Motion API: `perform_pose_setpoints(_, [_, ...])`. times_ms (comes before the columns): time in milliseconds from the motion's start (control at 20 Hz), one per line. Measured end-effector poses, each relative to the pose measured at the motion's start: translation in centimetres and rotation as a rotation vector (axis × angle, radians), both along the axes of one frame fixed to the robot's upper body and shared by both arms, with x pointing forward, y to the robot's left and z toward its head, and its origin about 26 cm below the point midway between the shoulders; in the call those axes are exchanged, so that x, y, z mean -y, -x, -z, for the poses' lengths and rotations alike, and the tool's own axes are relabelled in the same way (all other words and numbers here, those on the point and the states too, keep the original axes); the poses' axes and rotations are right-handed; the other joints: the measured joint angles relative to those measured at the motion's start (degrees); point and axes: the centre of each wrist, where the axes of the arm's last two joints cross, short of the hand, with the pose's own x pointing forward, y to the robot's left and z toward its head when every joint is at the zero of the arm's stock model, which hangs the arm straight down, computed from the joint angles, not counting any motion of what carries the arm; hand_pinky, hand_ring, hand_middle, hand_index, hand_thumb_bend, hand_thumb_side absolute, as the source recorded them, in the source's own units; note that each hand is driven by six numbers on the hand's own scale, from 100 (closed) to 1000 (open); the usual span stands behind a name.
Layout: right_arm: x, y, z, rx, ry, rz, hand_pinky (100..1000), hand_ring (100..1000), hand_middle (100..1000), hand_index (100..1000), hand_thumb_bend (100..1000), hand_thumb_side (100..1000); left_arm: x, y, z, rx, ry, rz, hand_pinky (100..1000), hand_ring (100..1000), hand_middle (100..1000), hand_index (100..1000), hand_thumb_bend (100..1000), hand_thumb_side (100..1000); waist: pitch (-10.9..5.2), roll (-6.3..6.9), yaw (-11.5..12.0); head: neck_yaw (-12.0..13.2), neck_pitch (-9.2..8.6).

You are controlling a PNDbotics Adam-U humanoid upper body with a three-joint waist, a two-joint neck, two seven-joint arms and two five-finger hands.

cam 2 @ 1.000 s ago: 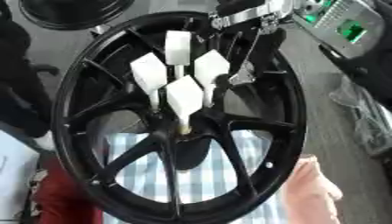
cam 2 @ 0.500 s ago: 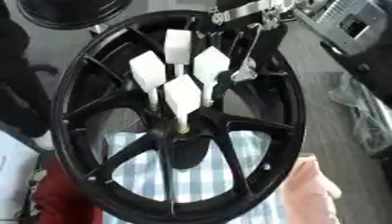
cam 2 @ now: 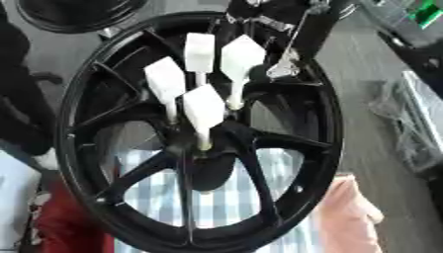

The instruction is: Pull the pin out of the wheel hub.

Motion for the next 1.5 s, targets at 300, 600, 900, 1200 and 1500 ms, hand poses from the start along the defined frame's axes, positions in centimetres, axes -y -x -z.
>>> perform_pose_setpoints(300, [5.5, 1.4, -1.4, 0.012, -0.129, 0.094, 690, 610, 406, 548, 116, 100, -0.1, 0.0, 0.0, 0.003, 0.002, -0.005, 741, 798, 707, 721, 242, 618, 0.0, -0.17, -0.34, 0.0, 0.0])
perform_pose_setpoints(600, [16.9, 5.1, 0.4, 0.049, -0.353, 0.384, 695, 611, 412, 553, 122, 100, -0.3, 0.1, -0.1, 0.013, 0.008, -0.023, 741, 798, 707, 720, 241, 616, 0.08, 0.1, -0.84, 0.23, -0.08])
perform_pose_setpoints(900, [26.6, 8.0, 2.5, 0.148, -0.489, 0.734, 743, 673, 497, 638, 177, 100, -0.6, 0.1, -0.2, 0.021, 0.015, -0.043, 741, 798, 706, 720, 241, 615, 0.22, 0.49, -2.27, 1.45, -0.13])
perform_pose_setpoints(1200, [33.4, 9.6, 5.2, 0.201, -0.477, 1.004, 849, 889, 849, 887, 260, 508, -0.8, 0.2, -0.2, 0.023, 0.019, -0.055, 741, 799, 706, 720, 242, 614, 0.22, 0.89, -2.75, 1.95, -0.55])
perform_pose_setpoints(1500, [34.4, 9.3, 6.9, 0.282, -0.622, 1.08, 819, 836, 794, 856, 192, 430, -0.8, 0.2, -0.2, 0.022, 0.019, -0.056, 741, 798, 705, 720, 243, 613, 0.22, 1.12, -2.52, 1.89, -0.56])
